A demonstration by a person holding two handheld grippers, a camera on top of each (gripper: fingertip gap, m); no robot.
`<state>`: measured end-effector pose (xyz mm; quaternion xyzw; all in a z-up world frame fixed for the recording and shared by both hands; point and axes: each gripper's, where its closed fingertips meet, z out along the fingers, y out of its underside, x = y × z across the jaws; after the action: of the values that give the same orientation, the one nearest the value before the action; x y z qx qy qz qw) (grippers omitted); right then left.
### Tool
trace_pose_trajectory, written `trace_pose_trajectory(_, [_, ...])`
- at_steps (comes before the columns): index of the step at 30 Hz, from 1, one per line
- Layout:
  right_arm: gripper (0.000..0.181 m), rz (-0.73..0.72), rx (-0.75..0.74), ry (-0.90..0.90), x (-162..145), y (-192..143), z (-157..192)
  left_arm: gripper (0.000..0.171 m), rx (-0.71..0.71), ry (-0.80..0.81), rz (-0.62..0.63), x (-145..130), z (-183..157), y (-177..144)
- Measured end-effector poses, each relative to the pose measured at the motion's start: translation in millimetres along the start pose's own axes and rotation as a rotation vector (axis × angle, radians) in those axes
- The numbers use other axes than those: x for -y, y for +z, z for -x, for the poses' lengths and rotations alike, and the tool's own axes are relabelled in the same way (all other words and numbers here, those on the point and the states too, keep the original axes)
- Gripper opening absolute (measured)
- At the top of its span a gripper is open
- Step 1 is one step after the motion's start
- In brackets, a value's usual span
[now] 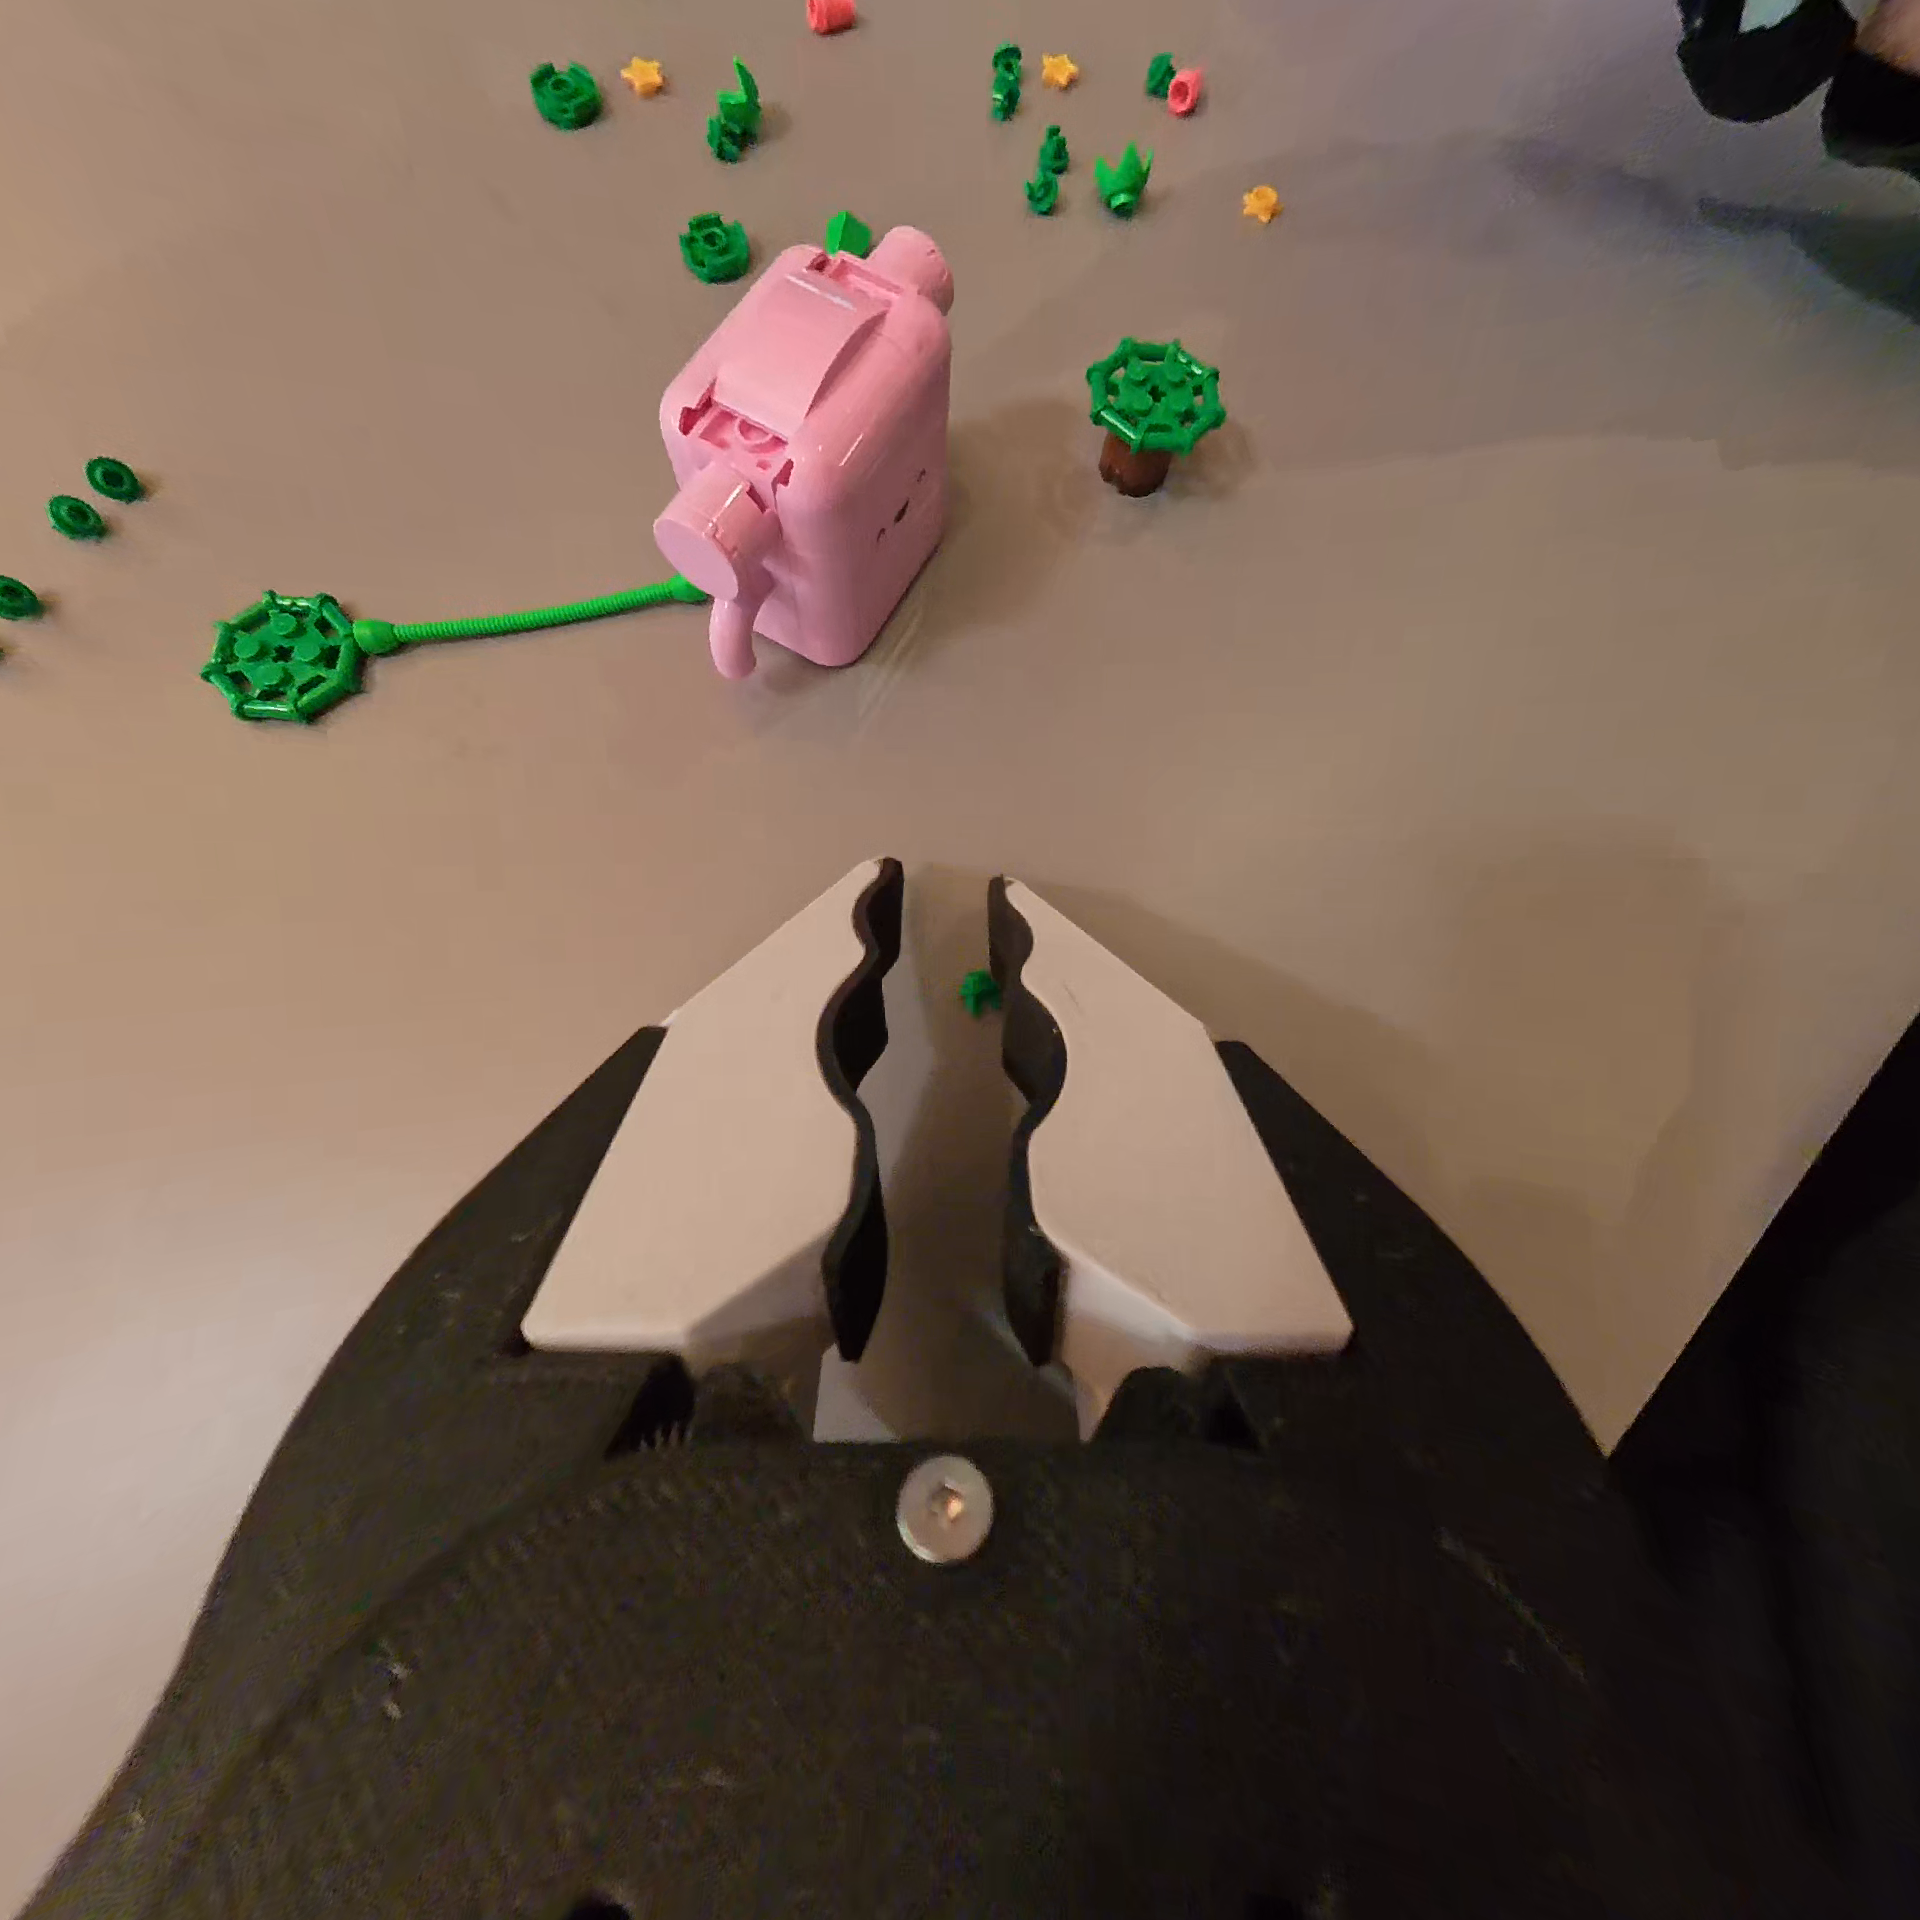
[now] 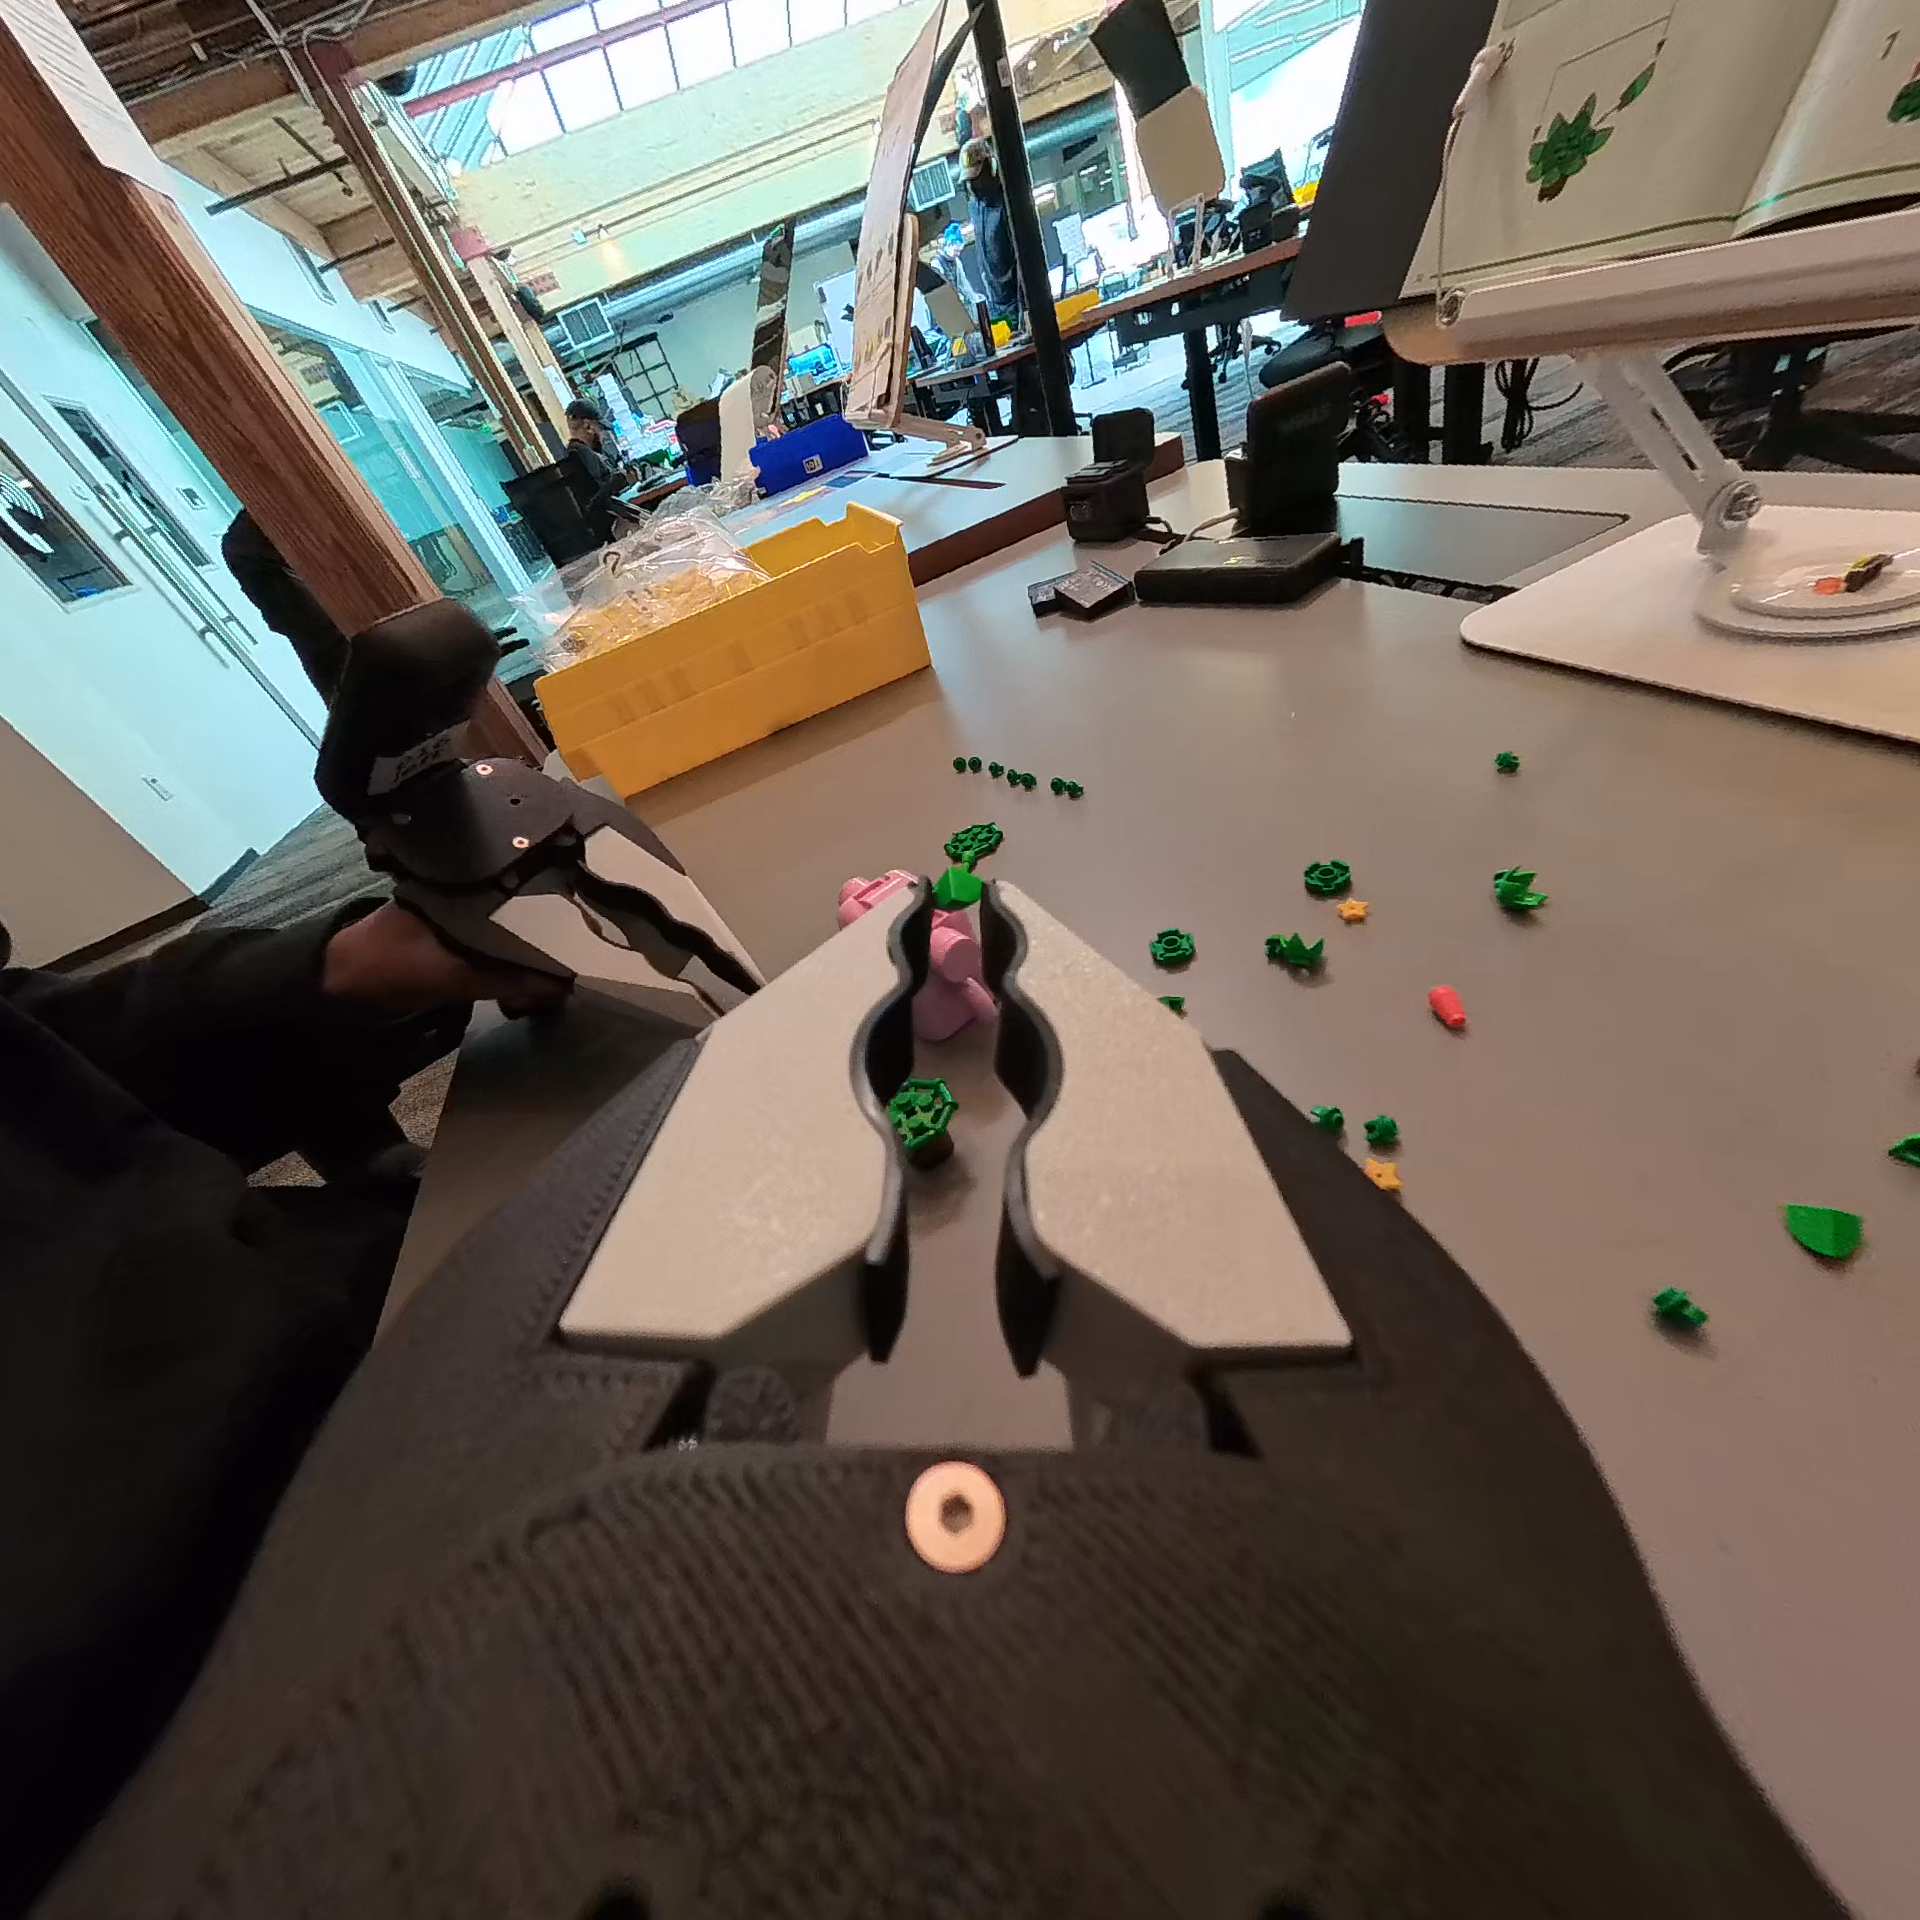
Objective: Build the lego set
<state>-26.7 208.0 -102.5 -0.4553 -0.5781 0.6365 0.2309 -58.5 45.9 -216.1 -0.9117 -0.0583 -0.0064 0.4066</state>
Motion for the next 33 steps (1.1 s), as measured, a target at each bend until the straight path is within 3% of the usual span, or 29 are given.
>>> trace_pose_trajectory(15, [0.007, 0.001, 0.018, 0.017, -1, 1, 3, 0.006, -0.149, -0.066, 0.029, -12, -4, -18])
trace_pose_trajectory(22, [0.007, 0.001, 0.02, 0.021, -1, 1, 3, 0.003, -0.076, 0.084, 0.036, -14, -7, -17])
trace_pose_trajectory(33, [0.007, -0.002, 0.024, 0.023, -1, 2, 4, 0.001, -0.077, 0.058, 0.057, -15, -5, -11])
